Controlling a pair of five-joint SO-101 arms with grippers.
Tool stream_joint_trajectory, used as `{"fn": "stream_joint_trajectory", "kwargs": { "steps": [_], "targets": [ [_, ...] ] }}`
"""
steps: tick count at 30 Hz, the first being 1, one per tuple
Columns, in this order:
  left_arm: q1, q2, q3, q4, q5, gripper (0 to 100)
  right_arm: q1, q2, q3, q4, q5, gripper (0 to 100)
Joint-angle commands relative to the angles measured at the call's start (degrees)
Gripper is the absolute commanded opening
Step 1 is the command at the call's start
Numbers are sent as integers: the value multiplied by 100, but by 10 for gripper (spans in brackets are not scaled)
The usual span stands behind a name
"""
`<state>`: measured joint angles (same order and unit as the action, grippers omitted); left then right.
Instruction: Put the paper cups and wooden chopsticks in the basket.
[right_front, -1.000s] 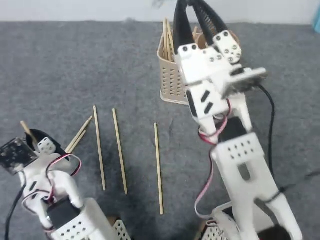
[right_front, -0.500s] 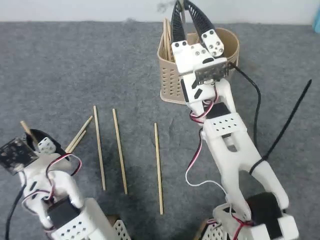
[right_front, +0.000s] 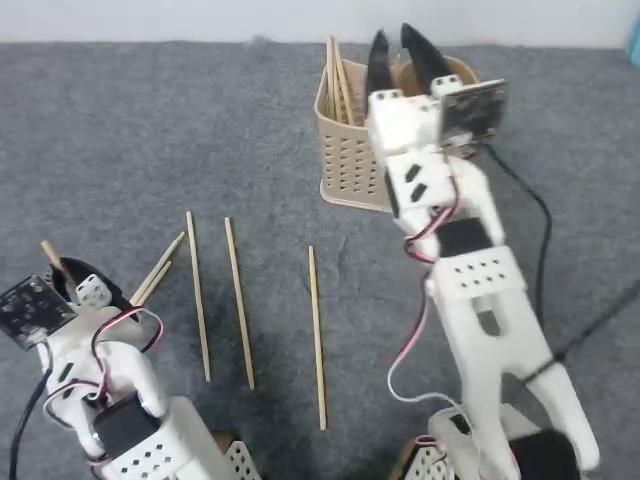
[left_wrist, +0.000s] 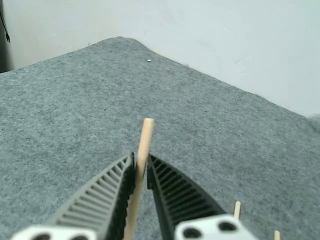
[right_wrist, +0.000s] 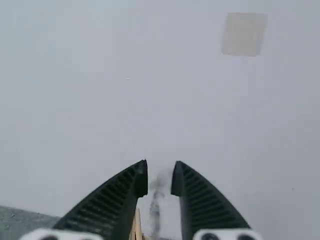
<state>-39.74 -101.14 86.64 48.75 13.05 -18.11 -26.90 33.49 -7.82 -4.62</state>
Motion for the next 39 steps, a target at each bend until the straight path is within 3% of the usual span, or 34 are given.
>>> {"fn": "stream_joint_trajectory", "kwargs": {
  "steps": [1, 11, 18, 23, 30, 39],
  "targets": [
    [35, 114, 22, -35, 9, 15, 251, -884, -545, 1297, -563, 32],
    [35, 114, 22, -26, 9, 15, 769, -3134, -202, 4426, -1020, 30],
    [26, 149, -110, 26, 44, 14, 796, -4259, 1266, 5745, -527, 30],
    [35, 149, -602, 360, 18, 14, 787, -4831, 2901, 6053, -114, 30],
    [35, 149, -1288, 343, -176, 13, 760, -5727, 4941, 6035, -79, 30],
    [123, 202, -2677, 475, -167, 13, 804, -7213, 6321, 6255, -114, 30]
  ]
}}
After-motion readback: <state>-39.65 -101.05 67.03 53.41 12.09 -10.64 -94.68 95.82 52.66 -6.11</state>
